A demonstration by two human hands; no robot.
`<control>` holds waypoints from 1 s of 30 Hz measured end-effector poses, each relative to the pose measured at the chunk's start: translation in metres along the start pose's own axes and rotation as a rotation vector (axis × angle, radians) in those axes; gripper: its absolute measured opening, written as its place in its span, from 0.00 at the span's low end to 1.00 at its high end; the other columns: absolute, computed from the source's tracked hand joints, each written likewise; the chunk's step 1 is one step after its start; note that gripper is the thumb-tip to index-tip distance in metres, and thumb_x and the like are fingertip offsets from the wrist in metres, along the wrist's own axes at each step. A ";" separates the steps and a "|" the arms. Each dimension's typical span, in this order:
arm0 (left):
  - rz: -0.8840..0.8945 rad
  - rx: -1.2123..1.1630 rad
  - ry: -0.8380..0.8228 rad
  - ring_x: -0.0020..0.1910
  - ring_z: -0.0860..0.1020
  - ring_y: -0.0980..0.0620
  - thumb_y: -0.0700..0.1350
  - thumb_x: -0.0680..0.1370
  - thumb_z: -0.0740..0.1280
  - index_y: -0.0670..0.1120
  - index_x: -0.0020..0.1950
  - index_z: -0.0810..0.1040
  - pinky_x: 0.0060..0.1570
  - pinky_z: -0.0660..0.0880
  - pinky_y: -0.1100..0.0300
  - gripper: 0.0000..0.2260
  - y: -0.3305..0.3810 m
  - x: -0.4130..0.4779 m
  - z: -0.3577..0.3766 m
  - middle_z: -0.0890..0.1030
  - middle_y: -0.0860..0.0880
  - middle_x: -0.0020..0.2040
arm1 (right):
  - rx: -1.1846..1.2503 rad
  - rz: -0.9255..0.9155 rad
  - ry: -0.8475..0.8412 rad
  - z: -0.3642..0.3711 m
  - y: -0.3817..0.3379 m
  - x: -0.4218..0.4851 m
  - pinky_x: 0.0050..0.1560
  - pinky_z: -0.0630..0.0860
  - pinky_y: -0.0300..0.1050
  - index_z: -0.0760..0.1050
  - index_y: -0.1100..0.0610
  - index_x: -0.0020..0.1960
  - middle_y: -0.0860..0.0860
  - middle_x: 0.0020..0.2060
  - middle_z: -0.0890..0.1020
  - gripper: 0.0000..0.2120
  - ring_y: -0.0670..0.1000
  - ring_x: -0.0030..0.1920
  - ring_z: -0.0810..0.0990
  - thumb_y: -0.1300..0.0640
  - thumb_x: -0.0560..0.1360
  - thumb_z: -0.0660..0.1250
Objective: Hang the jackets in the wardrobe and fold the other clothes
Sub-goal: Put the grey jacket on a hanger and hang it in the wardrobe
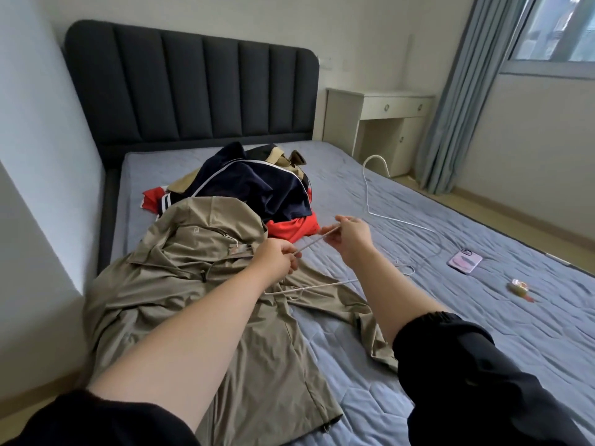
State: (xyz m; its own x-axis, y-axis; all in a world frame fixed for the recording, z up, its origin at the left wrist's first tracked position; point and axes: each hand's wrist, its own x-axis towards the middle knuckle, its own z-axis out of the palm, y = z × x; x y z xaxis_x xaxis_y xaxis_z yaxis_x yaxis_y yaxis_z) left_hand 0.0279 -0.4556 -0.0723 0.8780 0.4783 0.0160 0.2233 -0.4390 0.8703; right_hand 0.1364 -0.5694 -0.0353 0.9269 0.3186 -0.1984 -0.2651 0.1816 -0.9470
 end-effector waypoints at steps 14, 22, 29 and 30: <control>-0.301 0.019 0.148 0.26 0.75 0.61 0.37 0.78 0.60 0.46 0.39 0.78 0.26 0.69 0.68 0.11 -0.065 -0.008 -0.084 0.79 0.54 0.25 | -0.606 -0.237 -0.237 0.117 0.046 0.014 0.27 0.64 0.40 0.71 0.58 0.39 0.50 0.30 0.71 0.12 0.48 0.28 0.67 0.69 0.73 0.53; -0.288 0.501 0.566 0.74 0.58 0.45 0.36 0.75 0.64 0.49 0.76 0.56 0.70 0.62 0.52 0.32 -0.101 -0.001 -0.143 0.58 0.46 0.75 | -0.722 -0.462 -0.316 0.142 0.075 0.024 0.33 0.64 0.44 0.80 0.63 0.41 0.51 0.25 0.72 0.11 0.48 0.28 0.67 0.59 0.77 0.63; -0.287 0.972 0.464 0.74 0.55 0.45 0.46 0.79 0.60 0.50 0.76 0.55 0.72 0.55 0.43 0.26 -0.138 -0.011 -0.190 0.61 0.46 0.75 | -0.782 -0.564 -0.377 0.165 0.107 0.016 0.33 0.64 0.42 0.80 0.61 0.46 0.52 0.30 0.75 0.10 0.47 0.29 0.68 0.64 0.78 0.59; -0.325 1.000 0.463 0.71 0.62 0.46 0.45 0.80 0.58 0.50 0.71 0.64 0.70 0.58 0.43 0.19 -0.142 -0.009 -0.193 0.69 0.47 0.69 | -0.800 -0.577 -0.360 0.168 0.111 0.015 0.34 0.65 0.42 0.80 0.60 0.47 0.52 0.31 0.76 0.11 0.49 0.31 0.69 0.65 0.78 0.59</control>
State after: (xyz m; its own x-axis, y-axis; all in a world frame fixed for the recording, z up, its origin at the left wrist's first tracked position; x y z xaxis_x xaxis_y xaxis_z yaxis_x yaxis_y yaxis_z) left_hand -0.0931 -0.2511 -0.1009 0.5240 0.8222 0.2222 0.8288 -0.5524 0.0896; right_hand 0.0765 -0.3883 -0.1012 0.6884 0.6609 0.2988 0.5664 -0.2323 -0.7907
